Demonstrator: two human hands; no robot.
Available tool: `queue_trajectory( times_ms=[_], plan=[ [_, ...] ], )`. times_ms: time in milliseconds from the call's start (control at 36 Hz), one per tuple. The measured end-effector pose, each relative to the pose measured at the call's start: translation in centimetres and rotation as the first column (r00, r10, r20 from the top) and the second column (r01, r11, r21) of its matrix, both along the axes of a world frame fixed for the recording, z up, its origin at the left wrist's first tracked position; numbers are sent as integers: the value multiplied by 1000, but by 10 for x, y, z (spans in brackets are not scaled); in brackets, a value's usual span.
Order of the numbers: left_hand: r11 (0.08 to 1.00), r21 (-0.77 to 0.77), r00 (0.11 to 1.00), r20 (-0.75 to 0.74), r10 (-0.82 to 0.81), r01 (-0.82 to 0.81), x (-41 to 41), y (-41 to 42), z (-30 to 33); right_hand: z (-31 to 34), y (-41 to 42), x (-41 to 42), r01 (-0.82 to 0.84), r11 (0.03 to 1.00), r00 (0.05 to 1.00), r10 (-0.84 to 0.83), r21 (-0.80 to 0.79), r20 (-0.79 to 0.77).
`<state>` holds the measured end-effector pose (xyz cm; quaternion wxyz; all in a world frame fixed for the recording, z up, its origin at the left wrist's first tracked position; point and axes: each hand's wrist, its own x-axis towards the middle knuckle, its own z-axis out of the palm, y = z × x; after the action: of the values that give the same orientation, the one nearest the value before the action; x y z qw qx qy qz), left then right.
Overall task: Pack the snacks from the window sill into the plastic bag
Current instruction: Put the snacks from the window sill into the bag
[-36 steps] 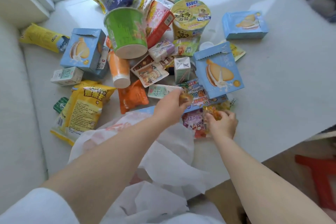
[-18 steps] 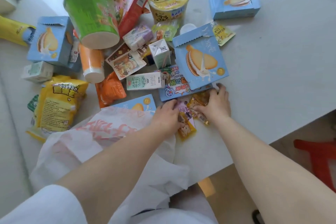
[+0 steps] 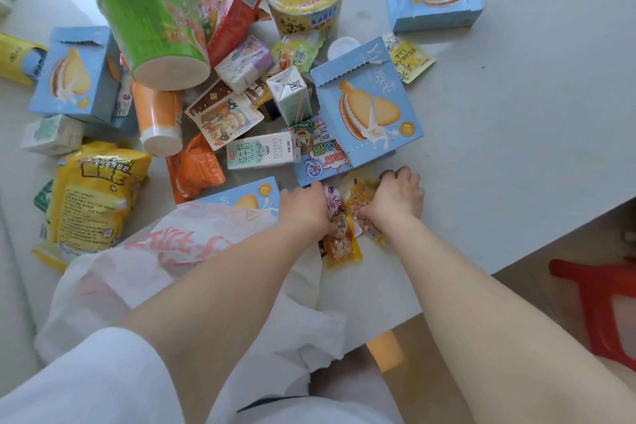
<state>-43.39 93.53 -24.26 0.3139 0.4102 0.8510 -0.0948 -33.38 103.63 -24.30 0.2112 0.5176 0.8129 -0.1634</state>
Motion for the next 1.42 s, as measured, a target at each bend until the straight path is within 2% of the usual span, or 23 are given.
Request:
queue_trajectory(
  times_ms=[139, 222, 333, 417, 528, 694, 806, 889, 944, 1000, 1083, 1194, 1250, 1306, 1417],
  plan=[
    [998, -6, 998, -4, -56, 56, 1, 0, 4, -2, -17, 12, 76, 997, 993, -78, -34, -87],
    [994, 83, 997, 6, -78, 77, 4, -2, 16, 8, -24, 16, 184, 974, 964, -205, -129, -170],
    [969, 245, 1000, 1, -14, 14, -1, -11, 44, 42, -31, 14, 226, 967, 897, -253, -117, -362],
    [906, 417, 997, 37, 69, -78, -9, -31, 69, 68, -44, 12, 222, 971, 831, -236, -89, -504],
    [764, 611, 978, 134, 159, -208, -23, -72, 102, 101, -67, -1, 233, 969, 717, -228, -82, -659],
    [595, 734, 940, 187, 286, -327, -54, -157, 135, 143, -129, -37, 91, 985, 594, -171, -145, -787],
    [523, 747, 901, 247, 356, -411, -68, -219, 135, 156, -168, -51, -28, 970, 550, -186, -240, -814],
    [474, 736, 871, 351, 345, -484, -76, -265, 135, 156, -197, -55, -161, 951, 567, -131, -265, -813],
    [536, 715, 893, 354, 276, -449, -80, -287, 133, 147, -213, -53, -305, 932, 580, 17, -197, -815],
    [685, 632, 928, 313, 205, -364, -81, -301, 123, 133, -228, -51, -465, 883, 557, 234, -66, -797],
    [853, 508, 984, 173, 31, -116, -80, -308, 95, 108, -239, -47, -609, 779, 493, 521, 152, -697],
    [914, 399, 993, 60, -106, 74, -73, -298, 72, 79, -231, -45, -729, 606, 397, 752, 318, -526],
    [930, 340, 987, 27, -157, 139, -67, -291, 67, 71, -224, -44, -744, 557, 375, 806, 369, -459],
    [926, 340, 985, -2, -174, 164, -62, -284, 64, 66, -222, -44, -756, 530, 389, 836, 384, -388],
    [936, 327, 992, -35, -125, 130, -57, -279, 56, 59, -219, -48, -799, 520, 495, 854, 301, -162]
  ],
)
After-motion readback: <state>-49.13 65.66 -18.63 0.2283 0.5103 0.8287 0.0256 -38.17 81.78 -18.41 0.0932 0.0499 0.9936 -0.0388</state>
